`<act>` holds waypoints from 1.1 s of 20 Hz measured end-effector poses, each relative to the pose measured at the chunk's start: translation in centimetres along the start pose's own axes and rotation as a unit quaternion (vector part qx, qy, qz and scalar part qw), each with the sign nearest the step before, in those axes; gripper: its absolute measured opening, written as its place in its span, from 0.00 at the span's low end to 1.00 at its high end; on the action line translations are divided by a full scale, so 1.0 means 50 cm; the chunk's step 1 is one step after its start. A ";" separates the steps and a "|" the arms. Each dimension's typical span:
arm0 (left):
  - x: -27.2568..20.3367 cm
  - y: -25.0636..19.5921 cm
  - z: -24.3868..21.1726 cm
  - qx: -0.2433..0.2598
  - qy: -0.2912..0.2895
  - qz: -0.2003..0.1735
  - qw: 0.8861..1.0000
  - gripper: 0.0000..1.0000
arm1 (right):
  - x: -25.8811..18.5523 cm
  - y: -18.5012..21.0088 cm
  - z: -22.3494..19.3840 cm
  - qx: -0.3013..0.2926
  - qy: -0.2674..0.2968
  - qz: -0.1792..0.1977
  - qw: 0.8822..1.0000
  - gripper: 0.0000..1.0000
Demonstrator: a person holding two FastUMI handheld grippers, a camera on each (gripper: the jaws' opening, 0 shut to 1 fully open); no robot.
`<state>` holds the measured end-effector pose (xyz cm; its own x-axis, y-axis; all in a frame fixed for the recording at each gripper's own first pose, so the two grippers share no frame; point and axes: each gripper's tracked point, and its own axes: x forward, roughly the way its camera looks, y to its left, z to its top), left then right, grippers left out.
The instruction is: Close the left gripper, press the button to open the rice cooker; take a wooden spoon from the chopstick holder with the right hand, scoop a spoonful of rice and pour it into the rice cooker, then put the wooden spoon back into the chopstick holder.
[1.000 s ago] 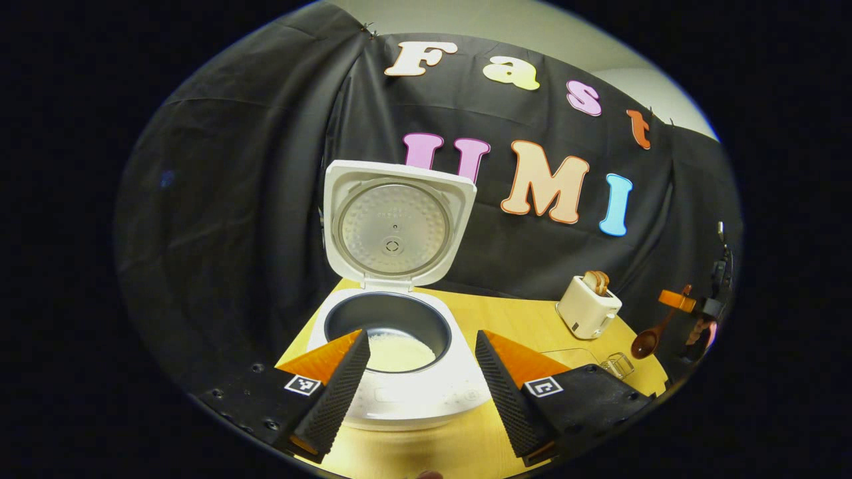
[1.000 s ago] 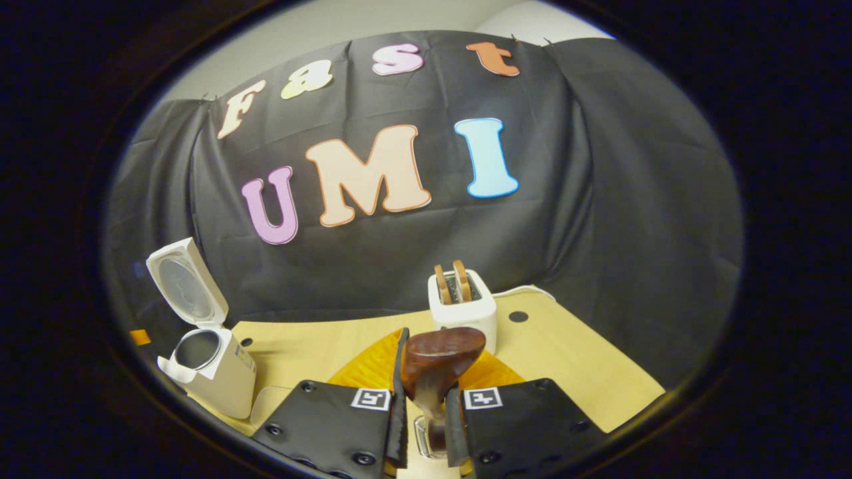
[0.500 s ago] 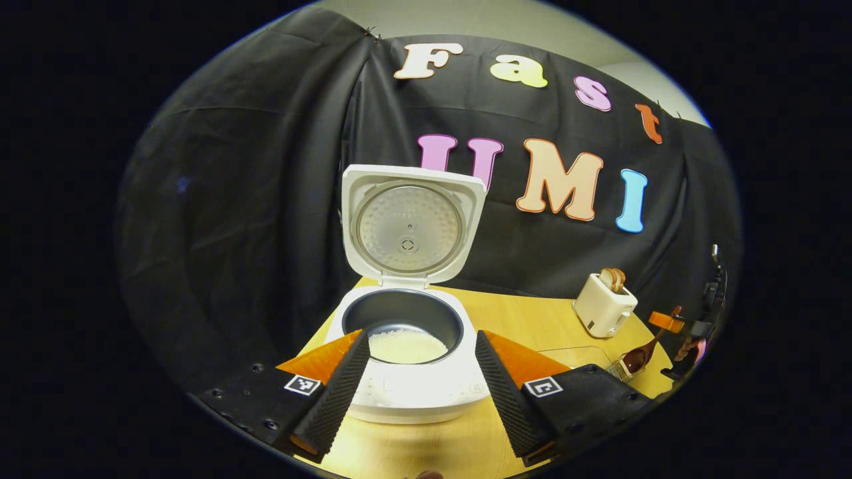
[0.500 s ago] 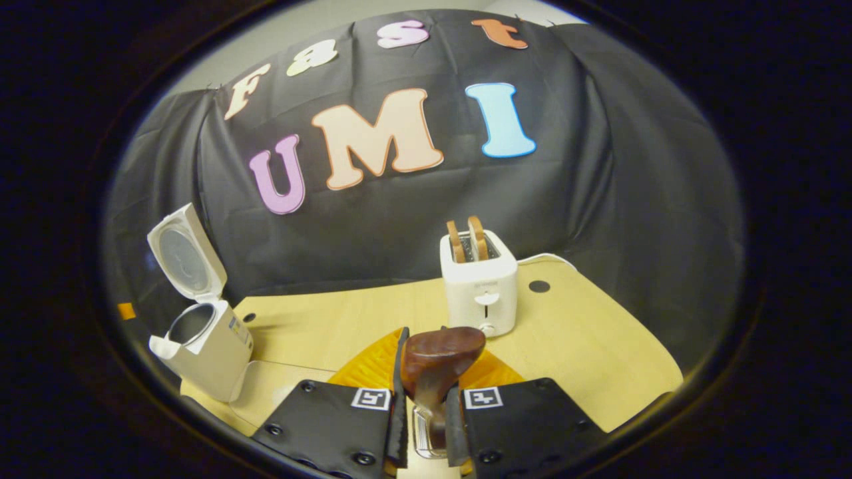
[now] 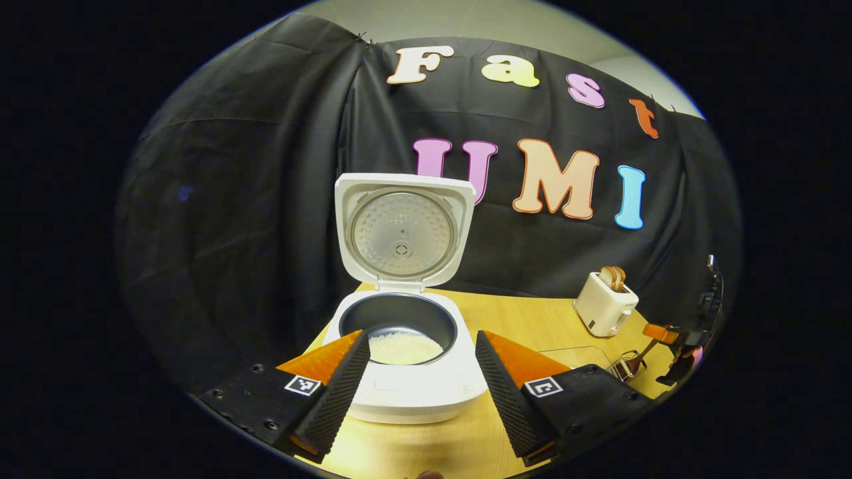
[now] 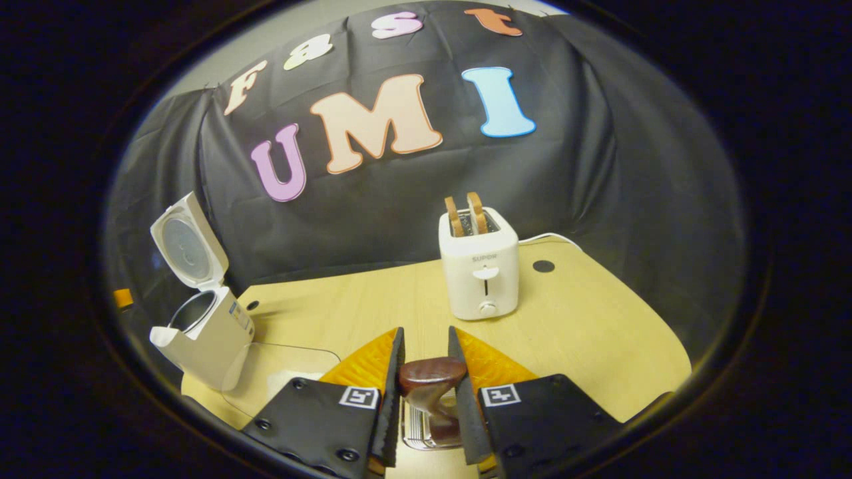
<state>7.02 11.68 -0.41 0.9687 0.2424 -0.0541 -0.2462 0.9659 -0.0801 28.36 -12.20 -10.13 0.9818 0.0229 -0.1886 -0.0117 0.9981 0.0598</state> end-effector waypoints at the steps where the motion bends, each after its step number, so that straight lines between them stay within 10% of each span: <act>1: 0.000 -0.005 0.000 -0.003 -0.001 -0.003 1.000 0.94 | -0.007 -0.002 0.007 0.005 -0.003 0.001 1.000 0.43; 8: 0.014 -0.022 0.036 -0.024 -0.014 -0.029 0.999 0.94 | -0.079 -0.042 0.090 0.015 -0.047 -0.024 0.998 0.84; 22: 0.187 0.051 0.344 -0.010 -0.091 -0.034 0.995 0.91 | -0.288 0.008 0.258 0.004 -0.109 -0.058 0.992 0.93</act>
<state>16.03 17.98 16.01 0.9723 0.1914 0.1341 -0.1792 0.9789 -0.0981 16.68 -12.85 5.22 0.9940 -0.1066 0.0226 0.1052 0.9928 0.0575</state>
